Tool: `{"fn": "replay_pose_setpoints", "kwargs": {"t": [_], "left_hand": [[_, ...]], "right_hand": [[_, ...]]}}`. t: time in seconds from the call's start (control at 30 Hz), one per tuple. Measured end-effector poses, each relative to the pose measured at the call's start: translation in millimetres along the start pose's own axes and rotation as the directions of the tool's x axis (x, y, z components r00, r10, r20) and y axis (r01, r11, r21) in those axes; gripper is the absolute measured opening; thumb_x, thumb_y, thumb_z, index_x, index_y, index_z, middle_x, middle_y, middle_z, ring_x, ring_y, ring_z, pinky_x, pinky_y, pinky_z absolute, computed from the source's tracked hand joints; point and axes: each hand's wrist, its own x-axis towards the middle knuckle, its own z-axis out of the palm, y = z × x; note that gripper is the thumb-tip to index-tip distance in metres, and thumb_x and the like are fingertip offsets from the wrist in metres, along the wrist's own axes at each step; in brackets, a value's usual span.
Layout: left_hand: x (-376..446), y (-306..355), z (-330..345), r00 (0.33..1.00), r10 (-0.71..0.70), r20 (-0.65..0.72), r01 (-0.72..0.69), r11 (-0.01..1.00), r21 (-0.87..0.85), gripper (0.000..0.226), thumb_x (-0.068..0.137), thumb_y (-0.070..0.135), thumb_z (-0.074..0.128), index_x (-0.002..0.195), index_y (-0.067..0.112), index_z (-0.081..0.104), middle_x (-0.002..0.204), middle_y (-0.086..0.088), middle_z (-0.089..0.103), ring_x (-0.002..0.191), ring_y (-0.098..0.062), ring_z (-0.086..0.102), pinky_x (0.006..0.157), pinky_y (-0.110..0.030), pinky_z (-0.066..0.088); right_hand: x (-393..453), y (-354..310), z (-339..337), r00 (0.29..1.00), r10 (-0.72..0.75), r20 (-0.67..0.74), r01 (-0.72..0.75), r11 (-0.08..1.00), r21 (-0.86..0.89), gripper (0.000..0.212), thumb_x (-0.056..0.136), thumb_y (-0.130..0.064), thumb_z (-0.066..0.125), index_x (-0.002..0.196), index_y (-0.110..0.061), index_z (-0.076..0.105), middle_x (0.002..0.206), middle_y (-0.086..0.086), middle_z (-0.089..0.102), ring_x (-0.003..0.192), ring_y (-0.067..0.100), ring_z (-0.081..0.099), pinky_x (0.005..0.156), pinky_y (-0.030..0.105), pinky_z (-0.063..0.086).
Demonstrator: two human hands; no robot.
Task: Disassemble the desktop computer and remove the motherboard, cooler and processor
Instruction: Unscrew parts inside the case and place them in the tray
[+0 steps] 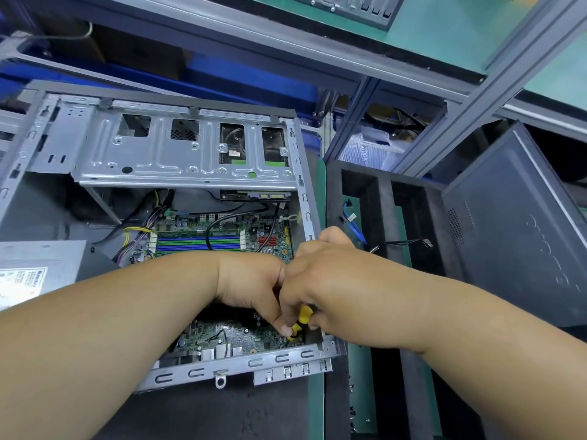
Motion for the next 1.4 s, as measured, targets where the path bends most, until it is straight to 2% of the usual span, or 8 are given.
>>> {"fn": "replay_pose_setpoints", "kwargs": {"t": [0.23, 0.43, 0.63, 0.87, 1.03, 1.17, 1.27, 1.4], "left_hand": [[2, 2, 3, 0.999, 0.045, 0.011, -0.045, 0.998, 0.032, 0.022, 0.067, 0.028, 0.085, 0.078, 0.04, 0.07, 0.075, 0.025, 0.066, 0.071, 0.008, 0.056, 0.072, -0.01, 0.044], [0, 3, 1, 0.996, 0.075, 0.041, -0.075, 0.997, -0.014, 0.021, 0.069, 0.022, 0.085, 0.079, 0.033, 0.07, 0.083, 0.012, 0.07, 0.081, -0.007, 0.062, 0.088, -0.028, 0.049], [1, -3, 2, 1.0, 0.005, -0.002, -0.005, 0.999, 0.036, 0.016, 0.069, 0.027, 0.084, 0.074, 0.032, 0.07, 0.071, 0.025, 0.065, 0.066, 0.011, 0.056, 0.066, -0.001, 0.04], [5, 1, 4, 0.997, 0.029, -0.075, -0.02, 0.993, 0.118, 0.021, 0.065, 0.036, 0.086, 0.066, 0.038, 0.066, 0.064, 0.026, 0.059, 0.061, 0.011, 0.051, 0.06, -0.004, 0.038], [3, 7, 5, 0.998, 0.045, 0.034, -0.048, 0.995, 0.09, 0.018, 0.068, 0.032, 0.083, 0.078, 0.031, 0.068, 0.084, 0.01, 0.07, 0.082, -0.005, 0.062, 0.09, -0.025, 0.05], [-2, 10, 1, 0.997, 0.055, 0.058, -0.057, 0.997, 0.042, 0.02, 0.065, 0.03, 0.08, 0.083, 0.028, 0.071, 0.094, -0.006, 0.071, 0.09, -0.024, 0.064, 0.095, -0.042, 0.049], [-1, 9, 2, 0.999, 0.024, 0.031, -0.027, 0.996, 0.083, 0.018, 0.065, 0.03, 0.083, 0.079, 0.03, 0.07, 0.091, -0.004, 0.071, 0.083, -0.017, 0.062, 0.09, -0.035, 0.05], [0, 11, 2, 1.0, -0.004, -0.028, 0.007, 0.996, 0.089, 0.028, 0.068, 0.022, 0.086, 0.068, 0.037, 0.062, 0.072, 0.019, 0.062, 0.069, -0.001, 0.053, 0.071, -0.011, 0.046]], "right_hand": [[-10, 6, 2, 0.99, -0.004, -0.141, 0.015, 0.997, 0.077, 0.012, 0.085, -0.043, 0.064, 0.094, -0.035, 0.064, 0.093, -0.015, 0.057, 0.1, 0.006, 0.038, 0.092, 0.032, 0.023], [-5, 3, 1, 0.998, 0.002, -0.055, -0.003, 1.0, -0.014, 0.015, 0.09, -0.037, 0.062, 0.105, -0.034, 0.066, 0.101, -0.015, 0.061, 0.109, 0.007, 0.035, 0.093, 0.033, 0.018], [1, 4, 1, 1.0, -0.003, 0.003, 0.003, 0.994, -0.11, 0.023, 0.09, -0.031, 0.062, 0.111, -0.037, 0.065, 0.111, -0.014, 0.06, 0.116, 0.013, 0.042, 0.101, 0.041, 0.027], [-8, 5, 1, 0.995, 0.016, -0.102, -0.014, 1.0, 0.019, 0.016, 0.089, -0.046, 0.059, 0.1, -0.035, 0.064, 0.1, -0.015, 0.056, 0.103, 0.007, 0.04, 0.095, 0.034, 0.023], [1, 5, 7, 0.997, -0.022, -0.073, 0.021, 1.0, -0.012, 0.014, 0.087, -0.031, 0.065, 0.099, -0.035, 0.068, 0.099, -0.015, 0.06, 0.104, 0.011, 0.045, 0.099, 0.035, 0.026], [2, 12, 16, 0.983, -0.09, -0.162, 0.107, 0.989, 0.102, 0.017, 0.074, -0.019, 0.074, 0.083, -0.032, 0.068, 0.07, -0.02, 0.044, 0.069, 0.003, 0.04, 0.074, 0.023, 0.019], [8, 12, 21, 0.978, -0.095, -0.187, 0.117, 0.987, 0.11, 0.019, 0.069, -0.012, 0.076, 0.077, -0.028, 0.068, 0.061, -0.022, 0.03, 0.064, 0.003, 0.037, 0.065, 0.023, 0.009], [6, 13, 28, 0.963, -0.101, -0.251, 0.124, 0.989, 0.079, 0.022, 0.062, -0.02, 0.081, 0.076, -0.031, 0.068, 0.069, -0.019, 0.048, 0.066, 0.007, 0.053, 0.067, 0.021, 0.009]]}}
